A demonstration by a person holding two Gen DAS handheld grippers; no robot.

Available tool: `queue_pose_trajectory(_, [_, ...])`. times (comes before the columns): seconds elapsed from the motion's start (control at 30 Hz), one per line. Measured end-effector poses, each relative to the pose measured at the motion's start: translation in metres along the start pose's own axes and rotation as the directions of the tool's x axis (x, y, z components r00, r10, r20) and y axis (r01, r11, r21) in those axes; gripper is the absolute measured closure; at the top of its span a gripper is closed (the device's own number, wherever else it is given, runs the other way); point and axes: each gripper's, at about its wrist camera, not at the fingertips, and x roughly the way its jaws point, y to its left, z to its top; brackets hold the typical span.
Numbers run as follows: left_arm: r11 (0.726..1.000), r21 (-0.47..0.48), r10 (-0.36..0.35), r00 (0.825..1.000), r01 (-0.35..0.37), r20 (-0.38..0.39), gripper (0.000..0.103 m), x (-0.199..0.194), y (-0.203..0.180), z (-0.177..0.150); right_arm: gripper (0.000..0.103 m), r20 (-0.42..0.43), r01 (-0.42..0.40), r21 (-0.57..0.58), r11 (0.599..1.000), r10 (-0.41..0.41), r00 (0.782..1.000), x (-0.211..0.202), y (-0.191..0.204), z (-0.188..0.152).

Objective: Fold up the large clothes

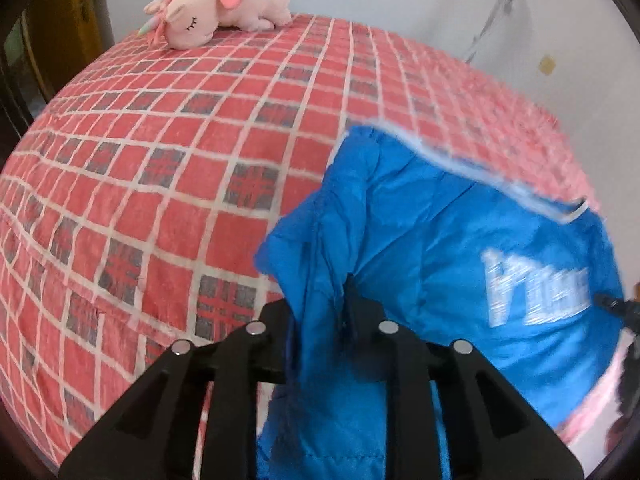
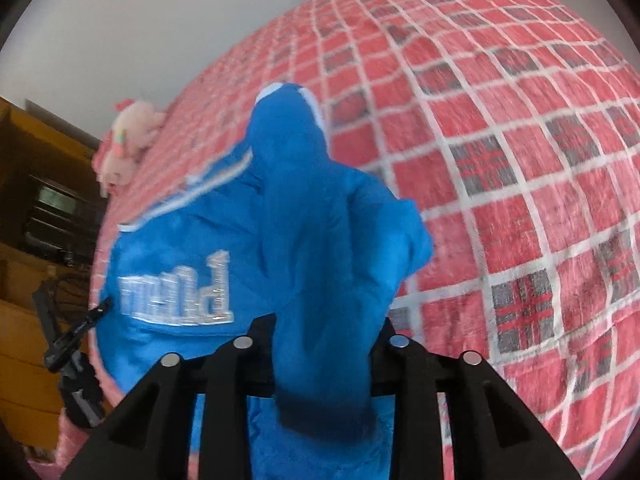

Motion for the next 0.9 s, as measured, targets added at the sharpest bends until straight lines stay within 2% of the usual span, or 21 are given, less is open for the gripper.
queue_pose_trajectory(0.1, [0.998, 0.039, 0.042, 0.999, -0.042, 0.018, 0.078, 0.015, -0.007, -0.008, 0.065, 0.034, 0.026, -0.043, 0.999, -0.025, 0.999, 0.018, -0.003, -0.007])
queue_pose_trajectory(0.23, [0.996, 0.05, 0.074, 0.997, -0.075, 0.035, 0.077, 0.022, -0.012, -0.011, 0.062, 0.067, 0.035, -0.037, 0.999, -0.032, 0.997, 0.024, -0.005, -0.01])
queue_pose_trajectory(0.37, [0.998, 0.028, 0.053, 0.998, -0.053, 0.028, 0.077, 0.019, -0.01, -0.01, 0.054, 0.118, 0.071, -0.051, 0.996, -0.064, 0.991, 0.022, 0.002, -0.016])
queue_pose_trajectory(0.47, [1.0, -0.022, 0.011, 1.0, -0.011, 0.021, 0.07, 0.003, 0.004, -0.005, 0.045, 0.148, 0.065, -0.013, 0.998, -0.062, 0.987, 0.006, 0.002, -0.023])
queue_pose_trajectory(0.5, [0.999, -0.039, 0.01, 1.0, -0.009, 0.027, 0.065, -0.004, 0.009, -0.005, 0.042, 0.167, 0.07, -0.01, 0.997, -0.068, 0.984, -0.002, 0.003, -0.025])
queue_pose_trajectory(0.6, [0.995, -0.095, -0.019, 0.998, 0.024, 0.059, 0.064, -0.031, 0.025, -0.006, 0.042, 0.242, 0.129, -0.014, 0.992, -0.122, 0.962, -0.031, 0.006, -0.037])
queue_pose_trajectory(0.67, [0.995, -0.098, 0.026, 0.995, -0.016, 0.096, 0.066, -0.05, 0.024, -0.009, 0.042, 0.297, 0.156, -0.033, 0.987, -0.139, 0.945, -0.051, 0.012, -0.045])
queue_pose_trajectory(0.77, [0.996, -0.033, 0.086, 0.984, -0.082, 0.156, 0.067, -0.072, -0.002, -0.014, 0.045, 0.348, 0.183, -0.106, 0.977, -0.136, 0.928, -0.068, 0.033, -0.058])
queue_pose_trajectory(0.9, [0.997, 0.058, 0.032, 0.983, -0.043, 0.178, 0.065, -0.074, -0.05, -0.022, 0.052, 0.364, 0.2, -0.208, 0.958, -0.114, 0.924, -0.063, 0.061, -0.067])
